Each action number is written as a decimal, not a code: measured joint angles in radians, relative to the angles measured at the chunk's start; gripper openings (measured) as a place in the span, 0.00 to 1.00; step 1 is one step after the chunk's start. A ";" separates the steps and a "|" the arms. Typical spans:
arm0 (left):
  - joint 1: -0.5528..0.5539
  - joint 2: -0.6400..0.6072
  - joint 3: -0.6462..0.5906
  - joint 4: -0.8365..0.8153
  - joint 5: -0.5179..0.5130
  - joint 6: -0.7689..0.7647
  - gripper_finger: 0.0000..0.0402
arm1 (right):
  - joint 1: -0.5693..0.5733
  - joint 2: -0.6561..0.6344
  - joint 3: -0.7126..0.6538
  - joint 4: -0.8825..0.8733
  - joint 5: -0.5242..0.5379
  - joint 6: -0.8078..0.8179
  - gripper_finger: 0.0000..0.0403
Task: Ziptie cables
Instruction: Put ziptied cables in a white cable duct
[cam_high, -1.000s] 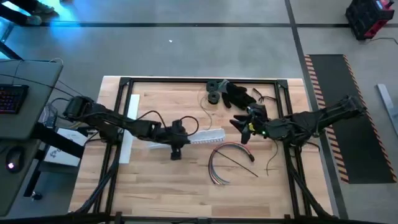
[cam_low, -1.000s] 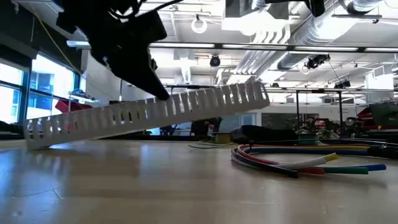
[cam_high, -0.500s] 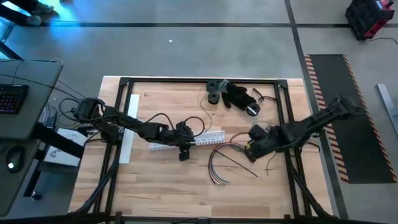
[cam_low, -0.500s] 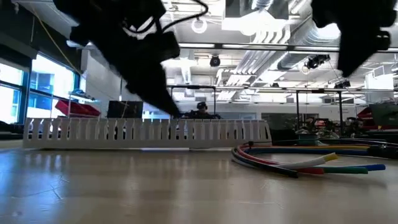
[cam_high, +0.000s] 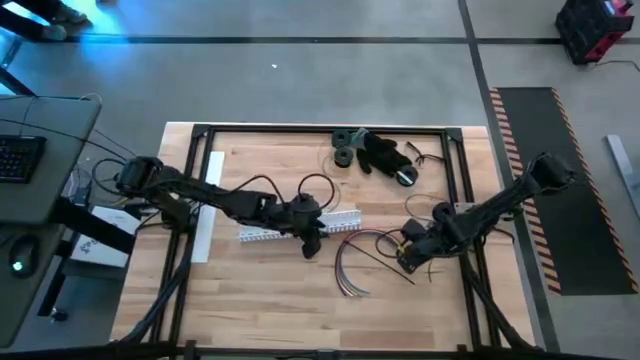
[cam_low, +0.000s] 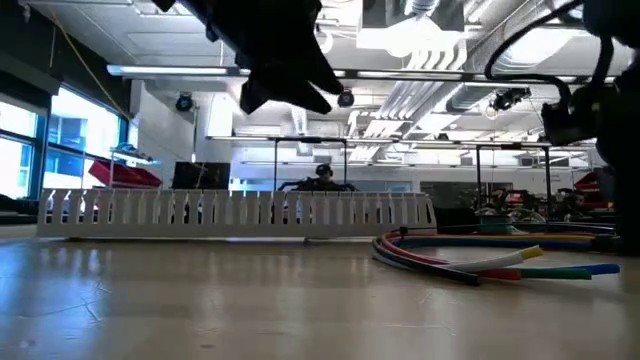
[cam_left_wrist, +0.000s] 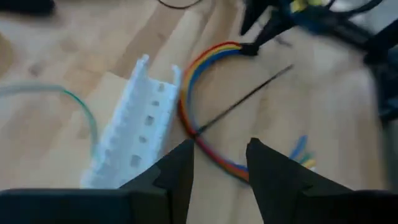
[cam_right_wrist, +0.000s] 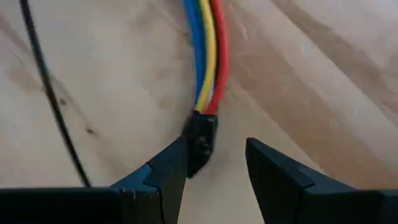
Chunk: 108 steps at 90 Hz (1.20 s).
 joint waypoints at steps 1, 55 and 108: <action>-0.003 0.000 0.000 -0.002 0.000 -0.018 0.32 | 0.001 0.001 -0.007 0.011 0.000 -0.006 0.37; -0.244 0.251 0.000 0.075 -0.229 -0.663 0.29 | 0.086 0.006 0.025 0.066 0.018 -0.144 0.08; -0.292 0.505 0.005 0.589 -0.442 -0.615 0.40 | 0.093 0.005 0.574 -0.487 0.147 -0.089 0.07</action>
